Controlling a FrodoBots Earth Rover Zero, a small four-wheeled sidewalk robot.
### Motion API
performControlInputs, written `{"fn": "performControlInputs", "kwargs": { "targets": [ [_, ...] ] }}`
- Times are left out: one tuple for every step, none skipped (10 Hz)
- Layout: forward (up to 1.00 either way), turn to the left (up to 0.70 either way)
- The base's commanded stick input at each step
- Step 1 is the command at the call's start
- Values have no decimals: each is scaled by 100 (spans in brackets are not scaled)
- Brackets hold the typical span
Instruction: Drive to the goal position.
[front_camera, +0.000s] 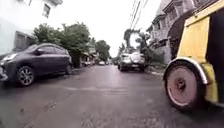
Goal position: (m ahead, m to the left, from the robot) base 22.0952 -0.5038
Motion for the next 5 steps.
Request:
{"fn": "performControlInputs", "kwargs": {
  "targets": [
    [100,0],
    [100,17],
    [100,27],
    [100,19],
    [100,0]
  ]
}}
